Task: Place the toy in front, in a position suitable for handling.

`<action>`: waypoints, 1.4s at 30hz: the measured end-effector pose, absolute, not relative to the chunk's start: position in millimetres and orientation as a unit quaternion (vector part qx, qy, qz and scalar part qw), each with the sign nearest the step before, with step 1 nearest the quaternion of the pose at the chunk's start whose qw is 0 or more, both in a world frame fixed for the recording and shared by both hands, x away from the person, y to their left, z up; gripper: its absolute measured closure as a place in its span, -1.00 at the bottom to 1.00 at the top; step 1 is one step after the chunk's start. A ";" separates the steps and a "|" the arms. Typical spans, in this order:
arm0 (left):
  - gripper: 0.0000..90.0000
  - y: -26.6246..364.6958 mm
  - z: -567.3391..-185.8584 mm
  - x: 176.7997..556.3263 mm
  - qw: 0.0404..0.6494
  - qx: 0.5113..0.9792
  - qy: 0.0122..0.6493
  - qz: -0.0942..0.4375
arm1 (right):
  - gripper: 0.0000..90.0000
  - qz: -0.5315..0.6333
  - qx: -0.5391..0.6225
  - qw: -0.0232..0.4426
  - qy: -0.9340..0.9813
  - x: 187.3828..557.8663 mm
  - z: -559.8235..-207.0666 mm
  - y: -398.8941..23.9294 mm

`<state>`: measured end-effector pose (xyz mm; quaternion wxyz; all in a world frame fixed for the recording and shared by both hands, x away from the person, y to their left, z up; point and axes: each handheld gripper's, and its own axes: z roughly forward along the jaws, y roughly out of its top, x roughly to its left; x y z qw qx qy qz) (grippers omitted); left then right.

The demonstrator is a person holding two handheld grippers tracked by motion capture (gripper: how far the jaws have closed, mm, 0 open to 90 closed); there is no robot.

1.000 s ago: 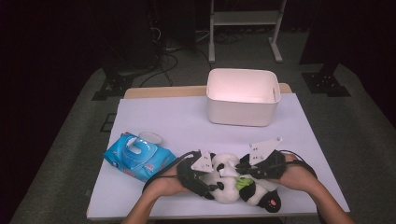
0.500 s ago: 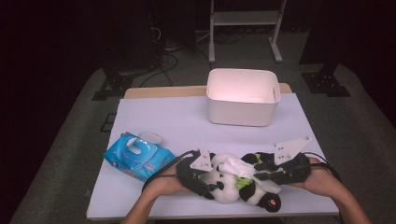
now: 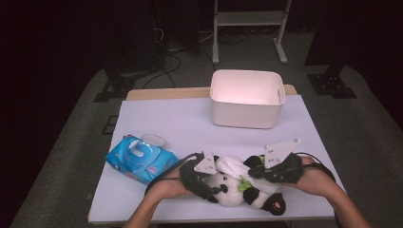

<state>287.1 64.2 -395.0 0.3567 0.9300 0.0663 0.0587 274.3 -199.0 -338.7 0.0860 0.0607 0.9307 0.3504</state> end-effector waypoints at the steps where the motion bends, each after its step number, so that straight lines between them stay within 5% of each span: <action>1: -0.27 64.1 -395.2 286.7 0.358 0.929 0.068 0.058 | 0.94 0.344 0.056 0.086 0.933 276.4 -339.8 -192.8; 6: -0.27 64.2 -395.1 286.7 0.359 0.929 0.068 0.057 | 0.64 0.346 0.059 0.080 0.933 283.3 -337.8 -181.1; 13: -0.27 64.0 -394.5 286.8 0.352 0.932 0.065 0.060 | 0.58 0.353 0.056 0.069 0.931 287.6 -342.6 -159.9; 17: -0.28 64.2 -395.2 286.9 0.356 0.930 0.066 0.059 | 0.64 0.360 0.066 0.065 0.928 289.4 -345.9 -157.9; 21: -0.31 63.9 -394.3 286.5 0.352 0.932 0.060 0.062 | 0.89 0.348 0.064 0.063 0.933 285.9 -352.1 -162.4; 31: -0.41 69.0 -393.0 289.2 0.359 0.929 0.061 0.067 | 0.94 0.347 0.076 0.070 0.932 283.0 -357.4 -177.8; 42: -0.21 47.8 -396.8 282.9 0.369 0.923 0.073 0.076 | 0.95 0.341 0.095 0.069 0.933 285.9 -358.0 -196.4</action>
